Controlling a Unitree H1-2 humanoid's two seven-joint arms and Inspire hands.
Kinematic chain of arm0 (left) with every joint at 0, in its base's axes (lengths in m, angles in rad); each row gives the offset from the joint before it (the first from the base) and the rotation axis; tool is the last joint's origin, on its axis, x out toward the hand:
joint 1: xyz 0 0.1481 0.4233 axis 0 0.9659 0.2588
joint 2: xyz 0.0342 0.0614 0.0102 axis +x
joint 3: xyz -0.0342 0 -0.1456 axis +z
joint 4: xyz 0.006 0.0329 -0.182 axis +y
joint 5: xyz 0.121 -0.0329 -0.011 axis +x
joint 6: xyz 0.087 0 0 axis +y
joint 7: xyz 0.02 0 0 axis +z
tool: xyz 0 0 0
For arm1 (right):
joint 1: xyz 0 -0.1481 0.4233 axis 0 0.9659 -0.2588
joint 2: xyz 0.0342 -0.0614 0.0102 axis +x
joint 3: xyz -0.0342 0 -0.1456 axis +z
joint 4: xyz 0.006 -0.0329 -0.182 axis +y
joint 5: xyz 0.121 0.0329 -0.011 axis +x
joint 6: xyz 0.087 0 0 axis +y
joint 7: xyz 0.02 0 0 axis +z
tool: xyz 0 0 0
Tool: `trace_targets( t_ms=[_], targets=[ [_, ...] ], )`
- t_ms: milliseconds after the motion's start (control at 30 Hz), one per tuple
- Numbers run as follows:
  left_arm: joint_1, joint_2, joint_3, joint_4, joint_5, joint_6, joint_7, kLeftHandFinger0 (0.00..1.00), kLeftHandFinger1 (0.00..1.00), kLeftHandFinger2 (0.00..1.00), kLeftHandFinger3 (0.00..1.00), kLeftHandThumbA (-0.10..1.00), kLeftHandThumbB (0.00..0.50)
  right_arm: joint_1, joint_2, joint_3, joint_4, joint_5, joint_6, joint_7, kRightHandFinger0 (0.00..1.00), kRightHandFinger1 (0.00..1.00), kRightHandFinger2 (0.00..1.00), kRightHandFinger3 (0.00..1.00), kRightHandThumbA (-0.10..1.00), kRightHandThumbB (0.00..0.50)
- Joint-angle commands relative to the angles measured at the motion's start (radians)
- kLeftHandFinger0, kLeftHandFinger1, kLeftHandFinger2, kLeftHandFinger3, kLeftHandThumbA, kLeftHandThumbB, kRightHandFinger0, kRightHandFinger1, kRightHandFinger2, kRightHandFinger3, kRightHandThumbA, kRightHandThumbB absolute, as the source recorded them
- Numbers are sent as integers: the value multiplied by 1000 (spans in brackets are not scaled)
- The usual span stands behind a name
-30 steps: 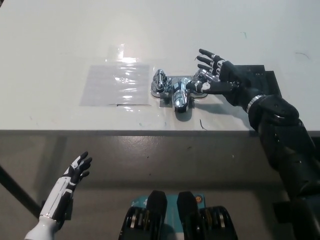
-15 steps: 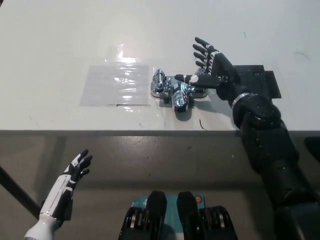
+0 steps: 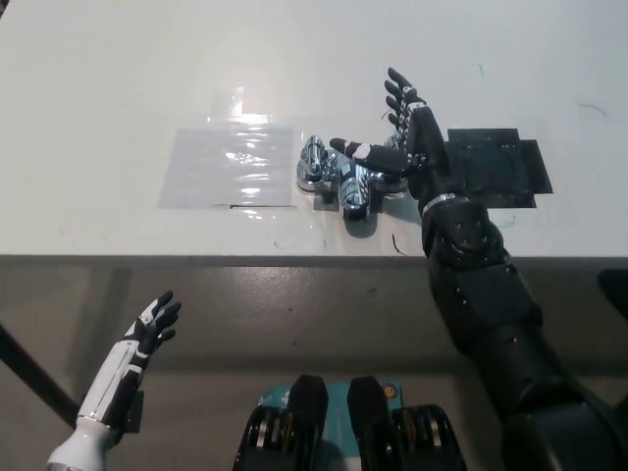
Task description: The faucet is at the center of the desk and the robot turn off the faucet by turning the right faucet handle using the right hand
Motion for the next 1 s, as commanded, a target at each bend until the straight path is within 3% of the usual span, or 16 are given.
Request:
trace_targets(
  t_ms=[0,133,200,367,500,600,833,967],
  targets=[
    [-22,26,8,-31,-1,-26,-12,1000,1000,1000,1000,1000,457,-40,24,-12,70,10,-117,-59,1000,1000,1000,1000,1000,410],
    [-27,26,5,-19,-5,-36,-14,1000,1000,1000,1000,1000,456,-38,34,-45,109,24,-162,-132,1000,1000,1000,1000,1000,389],
    [-22,25,8,-27,-2,-24,-9,1000,1000,1000,1000,1000,458,-33,52,-50,129,-2,-228,-232,1000,1000,1000,1000,1000,347],
    [-20,23,7,-28,0,-25,-8,1000,1000,1000,1000,1000,448,-18,87,-71,127,-10,-258,-340,1000,1000,1000,1000,1000,353],
    [-28,32,7,-33,-4,-13,-16,1000,1000,1000,1000,1000,450,-9,97,-50,54,-44,-258,-395,1000,1000,1000,1000,1000,267],
    [-33,35,8,-33,-5,-15,-17,1000,1000,1000,1000,1000,456,-25,91,-33,18,-83,-258,-457,1000,1000,1000,1000,1000,301],
    [-32,30,11,-36,-7,-10,-10,1000,1000,1000,1000,1000,455,-28,108,-26,-143,-91,-258,-471,1000,1000,1000,1000,1000,285],
    [-38,34,11,-31,-5,-14,-13,1000,1000,1000,1000,1000,460,-6,106,-24,-285,-88,-258,-439,1000,1000,1000,1000,1000,302]
  ],
)
